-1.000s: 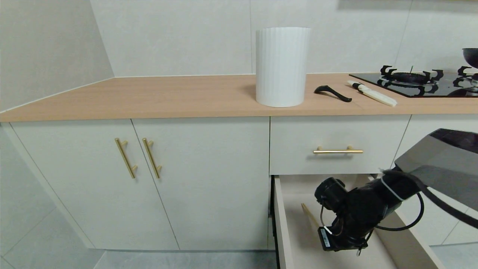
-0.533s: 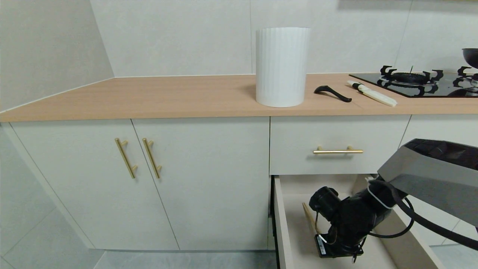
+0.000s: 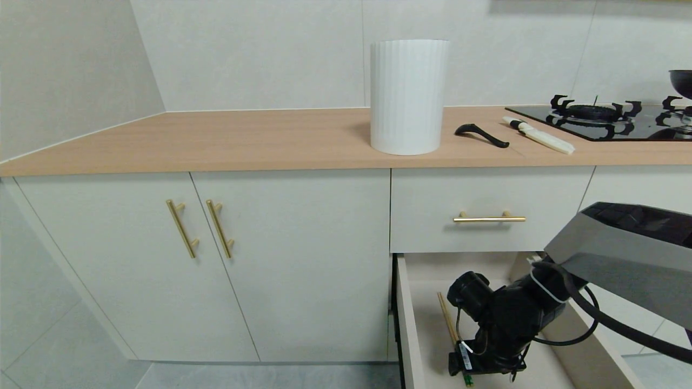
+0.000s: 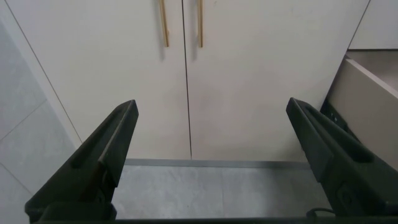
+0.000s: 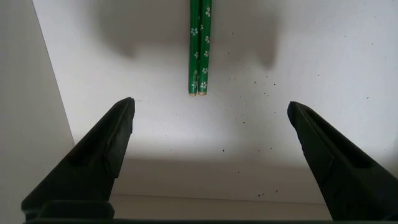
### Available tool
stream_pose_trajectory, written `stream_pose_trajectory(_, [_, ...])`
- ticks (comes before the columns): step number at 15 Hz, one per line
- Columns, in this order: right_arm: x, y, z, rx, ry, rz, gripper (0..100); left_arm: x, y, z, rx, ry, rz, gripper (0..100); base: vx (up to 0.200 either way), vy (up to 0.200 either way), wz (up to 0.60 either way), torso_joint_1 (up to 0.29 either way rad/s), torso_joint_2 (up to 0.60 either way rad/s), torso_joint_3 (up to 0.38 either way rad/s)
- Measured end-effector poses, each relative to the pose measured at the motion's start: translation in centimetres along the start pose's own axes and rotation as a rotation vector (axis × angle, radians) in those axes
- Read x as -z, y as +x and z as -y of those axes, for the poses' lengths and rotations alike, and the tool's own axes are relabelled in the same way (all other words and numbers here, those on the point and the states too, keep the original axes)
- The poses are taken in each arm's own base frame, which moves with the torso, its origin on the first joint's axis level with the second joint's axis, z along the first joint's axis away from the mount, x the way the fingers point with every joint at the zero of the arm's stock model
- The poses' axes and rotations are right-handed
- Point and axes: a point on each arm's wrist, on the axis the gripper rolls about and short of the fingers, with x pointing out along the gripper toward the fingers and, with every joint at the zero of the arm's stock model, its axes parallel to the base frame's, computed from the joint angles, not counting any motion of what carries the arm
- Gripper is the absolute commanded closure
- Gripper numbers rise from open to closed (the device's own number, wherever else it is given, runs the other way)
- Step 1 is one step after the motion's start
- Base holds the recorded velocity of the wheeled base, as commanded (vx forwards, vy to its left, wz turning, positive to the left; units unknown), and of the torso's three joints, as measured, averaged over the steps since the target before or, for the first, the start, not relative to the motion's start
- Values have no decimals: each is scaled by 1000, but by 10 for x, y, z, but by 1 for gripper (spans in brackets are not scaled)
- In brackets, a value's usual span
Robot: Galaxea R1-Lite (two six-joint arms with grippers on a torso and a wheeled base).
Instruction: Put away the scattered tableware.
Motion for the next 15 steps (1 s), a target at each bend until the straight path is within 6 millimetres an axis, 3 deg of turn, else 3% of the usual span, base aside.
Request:
stream_pose_trajectory(4, [0, -1, 0, 1, 0, 4, 0, 0, 0, 0, -1, 0, 0, 0, 0, 0, 0, 0, 0, 0])
stream_pose_trajectory(7, [-1, -18, 2, -12, 1, 33, 0, 0, 0, 0, 0, 0, 0, 0, 0, 0, 0, 0, 0, 0])
stream_pose_trajectory(11, [2, -80, 14, -67, 2, 157, 0, 0, 0, 0, -1, 0, 0, 0, 0, 0, 0, 0, 0, 0])
stream_pose_trajectory(15, [10, -153, 43, -110, -28, 346, 0, 0, 0, 0, -1, 0, 0, 0, 0, 0, 0, 0, 0, 0])
